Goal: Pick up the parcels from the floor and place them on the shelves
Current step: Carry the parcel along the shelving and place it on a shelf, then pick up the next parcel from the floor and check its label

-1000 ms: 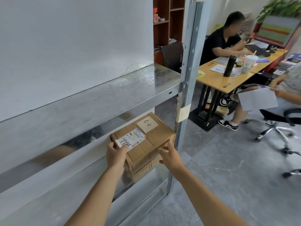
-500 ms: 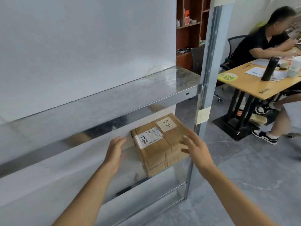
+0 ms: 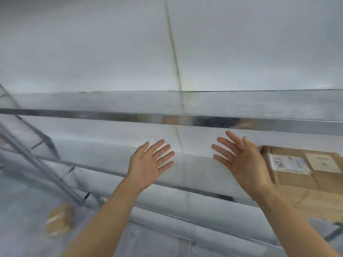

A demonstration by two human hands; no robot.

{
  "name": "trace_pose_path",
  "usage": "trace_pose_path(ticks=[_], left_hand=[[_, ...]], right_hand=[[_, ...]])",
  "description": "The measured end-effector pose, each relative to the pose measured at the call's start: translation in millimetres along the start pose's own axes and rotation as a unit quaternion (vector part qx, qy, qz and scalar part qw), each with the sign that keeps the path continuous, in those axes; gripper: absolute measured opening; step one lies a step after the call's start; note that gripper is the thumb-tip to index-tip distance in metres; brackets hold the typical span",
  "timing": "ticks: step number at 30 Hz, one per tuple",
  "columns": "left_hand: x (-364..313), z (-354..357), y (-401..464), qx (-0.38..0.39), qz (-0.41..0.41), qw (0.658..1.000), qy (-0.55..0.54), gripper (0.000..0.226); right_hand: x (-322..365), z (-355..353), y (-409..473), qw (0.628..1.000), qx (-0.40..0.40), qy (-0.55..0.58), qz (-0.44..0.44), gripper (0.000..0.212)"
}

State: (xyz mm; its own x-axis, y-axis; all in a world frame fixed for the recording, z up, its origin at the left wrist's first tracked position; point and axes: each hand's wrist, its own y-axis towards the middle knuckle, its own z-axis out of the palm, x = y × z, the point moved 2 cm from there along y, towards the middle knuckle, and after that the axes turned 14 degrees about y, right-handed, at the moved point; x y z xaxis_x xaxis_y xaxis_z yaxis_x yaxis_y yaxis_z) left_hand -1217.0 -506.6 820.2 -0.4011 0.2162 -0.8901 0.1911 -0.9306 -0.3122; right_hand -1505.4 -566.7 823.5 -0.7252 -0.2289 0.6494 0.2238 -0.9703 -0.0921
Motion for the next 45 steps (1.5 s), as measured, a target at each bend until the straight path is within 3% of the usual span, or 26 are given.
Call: trace_pose_path(ticks=[6,12,22,34,45], left_hand=[[-17.7,-191.1,-85.3,-0.115,0.056,0.99,-0.062,0.055],[-19.2,-392.9,-190.5,-0.234,0.083,0.956,-0.155,0.054],[-17.5,-600.1,-320.5,-0.367,0.096,0.891,-0.251,0.057],[-61.3,-770.3,-274.3,-0.479,0.06,0.848,-0.218,0.053],[-129.9,-899.7,-184.5,-0.494,0.026,0.84,-0.225,0.052]], right_hand=[[-142.7,122.5,-10.1,0.99,0.086,-0.03,0.106,0.052],[-327.4,240.6,-57.9,0.963,0.135,-0.068,0.225,0.054],[-539.0,378.5,-107.8,0.918,0.186,-0.113,0.331,0.056],[-739.0,466.1,-13.8,0.891,0.158,-0.09,0.415,0.048],[-878.9,561.5,97.4,0.855,0.166,-0.11,0.479,0.057]])
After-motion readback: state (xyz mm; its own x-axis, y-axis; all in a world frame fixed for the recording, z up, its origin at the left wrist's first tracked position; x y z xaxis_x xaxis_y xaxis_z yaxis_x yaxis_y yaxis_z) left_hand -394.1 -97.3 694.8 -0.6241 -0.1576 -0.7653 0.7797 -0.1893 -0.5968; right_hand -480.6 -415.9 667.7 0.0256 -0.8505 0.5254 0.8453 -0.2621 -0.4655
